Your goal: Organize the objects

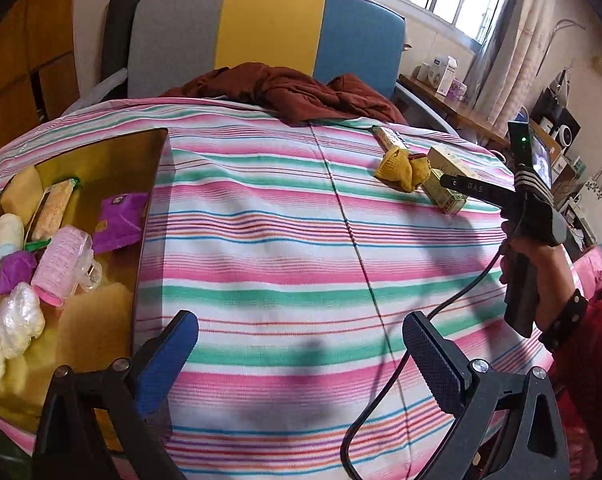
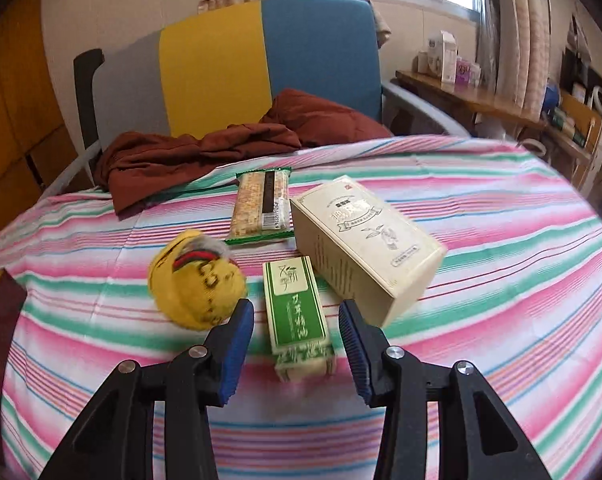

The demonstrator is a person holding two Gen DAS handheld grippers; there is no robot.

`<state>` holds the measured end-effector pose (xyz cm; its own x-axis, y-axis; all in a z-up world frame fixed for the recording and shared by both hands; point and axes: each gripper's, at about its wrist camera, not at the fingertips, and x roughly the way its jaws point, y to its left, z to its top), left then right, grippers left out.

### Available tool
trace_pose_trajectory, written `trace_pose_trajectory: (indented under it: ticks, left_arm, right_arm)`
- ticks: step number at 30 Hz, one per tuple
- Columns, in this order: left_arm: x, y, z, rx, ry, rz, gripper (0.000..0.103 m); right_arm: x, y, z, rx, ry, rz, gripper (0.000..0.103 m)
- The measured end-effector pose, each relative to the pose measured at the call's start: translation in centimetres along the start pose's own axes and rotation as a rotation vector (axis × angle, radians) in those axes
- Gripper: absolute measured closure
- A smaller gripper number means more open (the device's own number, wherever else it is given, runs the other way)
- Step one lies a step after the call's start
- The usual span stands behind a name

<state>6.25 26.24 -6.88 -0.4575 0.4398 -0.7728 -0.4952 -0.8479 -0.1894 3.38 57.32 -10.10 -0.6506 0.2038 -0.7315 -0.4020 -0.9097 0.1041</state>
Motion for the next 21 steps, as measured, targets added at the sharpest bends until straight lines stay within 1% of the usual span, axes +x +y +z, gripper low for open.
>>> trace_pose_trajectory:
  ticks: [2, 4, 10, 16, 18, 21]
  left_arm:
    - [0.3, 0.0, 0.3, -0.001, 0.004, 0.006, 0.000]
    - [0.9, -0.2, 0.7, -0.003, 0.012, 0.002, 0.000]
    - [2.6, -1.4, 1.9, 0.005, 0.024, 0.001, 0.000]
    - [5.0, -2.9, 3.8, 0.012, 0.028, 0.018, 0.000]
    - [6.3, -3.7, 4.8, 0.026, 0.035, 0.035, 0.000]
    - [8.2, -5.1, 6.1, 0.050, 0.037, 0.029, 0.000]
  right_arm:
    - [0.6, -0.3, -0.1, 0.020, 0.004, 0.025, 0.061]
    - [1.1, -0.2, -0.3, 0.008, 0.014, 0.047, 0.068]
    - [1.1, 0.3, -0.6, -0.015, 0.002, 0.056, 0.072]
    - [1.0, -0.1, -0.8, 0.003, 0.014, 0.026, 0.072]
    - [0.4, -0.4, -1.2, -0.010, 0.026, 0.001, 0.072]
    - [-0.7, -1.2, -2.2, -0.029, 0.031, -0.037, 0.072]
